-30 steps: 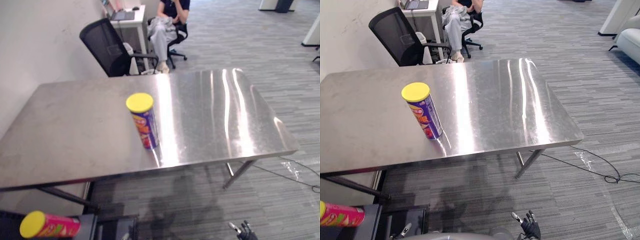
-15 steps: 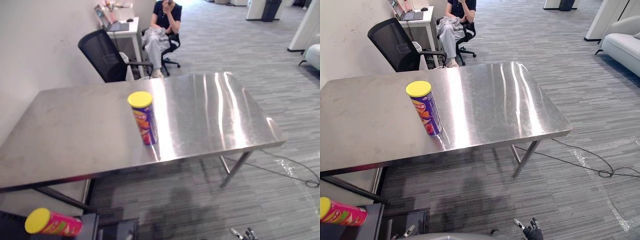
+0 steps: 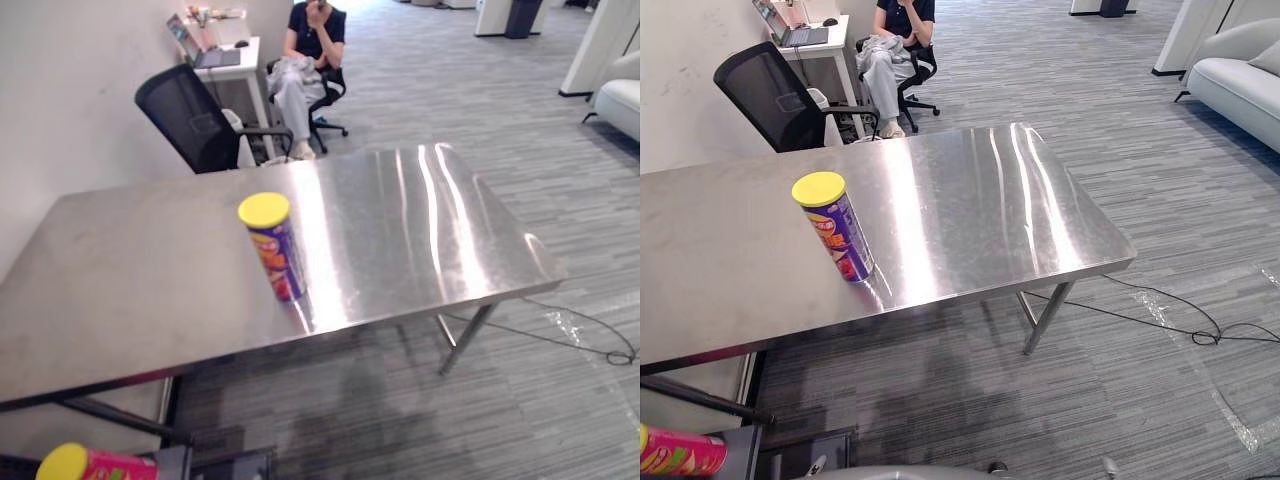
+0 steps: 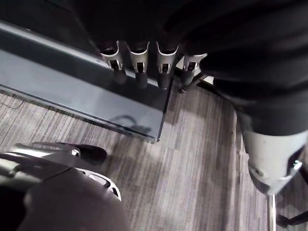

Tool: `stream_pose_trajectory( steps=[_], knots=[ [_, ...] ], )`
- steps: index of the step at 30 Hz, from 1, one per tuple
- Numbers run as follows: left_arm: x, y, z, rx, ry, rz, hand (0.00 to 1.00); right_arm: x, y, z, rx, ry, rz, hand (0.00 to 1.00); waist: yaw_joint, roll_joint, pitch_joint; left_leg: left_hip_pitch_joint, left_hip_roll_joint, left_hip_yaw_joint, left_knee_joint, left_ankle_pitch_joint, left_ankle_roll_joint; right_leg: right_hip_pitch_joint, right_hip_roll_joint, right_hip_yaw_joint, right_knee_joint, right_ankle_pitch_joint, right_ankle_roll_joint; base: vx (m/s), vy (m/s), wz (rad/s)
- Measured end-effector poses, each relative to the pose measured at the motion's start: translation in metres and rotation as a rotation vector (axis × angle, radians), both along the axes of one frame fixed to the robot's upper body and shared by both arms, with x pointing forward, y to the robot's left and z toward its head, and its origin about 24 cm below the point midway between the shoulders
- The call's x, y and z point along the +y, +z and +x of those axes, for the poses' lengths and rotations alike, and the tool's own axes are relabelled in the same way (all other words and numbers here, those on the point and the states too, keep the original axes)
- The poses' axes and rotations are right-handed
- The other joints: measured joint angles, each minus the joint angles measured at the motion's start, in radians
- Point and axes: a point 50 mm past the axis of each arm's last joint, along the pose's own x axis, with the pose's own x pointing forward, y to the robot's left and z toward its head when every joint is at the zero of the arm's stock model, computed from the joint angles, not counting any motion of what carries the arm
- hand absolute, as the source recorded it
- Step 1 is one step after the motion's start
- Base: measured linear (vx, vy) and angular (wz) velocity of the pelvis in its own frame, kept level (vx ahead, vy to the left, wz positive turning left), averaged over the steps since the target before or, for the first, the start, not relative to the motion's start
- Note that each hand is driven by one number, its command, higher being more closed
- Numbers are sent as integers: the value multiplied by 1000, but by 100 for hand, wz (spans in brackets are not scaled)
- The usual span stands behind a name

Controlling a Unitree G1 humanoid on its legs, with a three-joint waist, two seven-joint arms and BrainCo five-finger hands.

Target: Put the gum and the chips on the shelf.

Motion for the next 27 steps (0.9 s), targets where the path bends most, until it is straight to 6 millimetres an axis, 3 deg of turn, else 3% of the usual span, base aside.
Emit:
stream_pose_trajectory(
  steps=[2, 4, 5, 7, 8, 9, 12, 15, 19, 22, 24, 27],
  knots=[
    [1, 1, 2, -20, 24, 2, 0, -26, 19, 5, -76, -95, -103, 0, 0, -2, -1, 5, 0, 2, 0, -4, 1, 5, -2, -5, 2, 0, 1, 67, 31, -2],
    [2, 4, 6, -59, 52, 13, 0, -63, 60, 26, -218, -168, -302, 0, 0, -8, -5, 9, -1, 7, 0, -8, 3, 5, -6, -13, 7, 0, 1, 18, 39, 0],
    [3, 4, 6, -64, 54, 15, 0, -70, 72, 33, -257, -175, -352, 0, 0, -9, -6, 9, -2, 9, 0, -10, 4, 5, -7, -13, 7, 0, 1, 0, 0, 0],
    [4, 6, 10, -84, 48, 24, 0, -82, 122, 67, -423, -156, -530, 0, 1, -15, -9, 8, -2, 21, 1, -11, 5, 0, -9, -14, 6, -1, 1, -62, 12, -7],
    [4, 7, 11, -89, 47, 25, 0, -82, 135, 76, -462, -141, -571, 0, 1, -17, -10, 8, -3, 23, 1, -11, 6, -6, -10, -15, 6, -2, 1, -100, -11, -9],
    [5, 7, 11, -97, 45, 27, 0, -79, 159, 90, -525, -113, -648, 0, 1, -24, -19, -3, -2, 26, 2, -10, 6, -17, -10, -18, 7, -6, -2, -79, -18, -2],
    [4, 8, 9, -92, 15, 27, 0, -72, 205, 107, -641, -68, -816, 0, 1, -23, -32, -9, 1, 21, -2, -6, 5, -25, -12, -43, 18, -24, -2, -29, -18, 9],
    [3, 7, 0, -61, 13, 21, 0, -59, 232, 122, -725, -4, -911, 0, 1, -29, -50, -21, 2, 19, -3, -5, 3, -37, -9, -44, 20, -20, -6, 33, -5, 2],
    [3, 7, 0, -46, -21, 28, 0, -28, 256, 152, -825, 258, -983, 0, -1, -29, -58, -24, -1, 9, -3, -5, 4, -40, -8, -44, 20, -17, -4, 53, 10, 0],
    [7, 8, 6, -54, -49, 44, 0, 2, 275, 177, -889, 596, -1044, 0, -1, -35, -66, -40, -5, -7, 1, -5, 4, -47, -11, -52, 18, -14, 0, 33, 19, 10],
    [11, 9, 6, -52, -69, 60, 0, 19, 278, 193, -888, 884, -1061, 0, 2, -50, -68, -41, -8, -14, 1, -5, 4, -45, -13, -59, 18, -13, 1, 22, 26, 8],
    [15, 10, 6, -48, -77, 72, 0, 31, 273, 201, -924, 1090, -1015, 0, 3, -64, -70, -46, -18, -28, 4, -5, 5, -42, -22, -70, 18, -12, 3, 12, 34, 12]
  ],
)
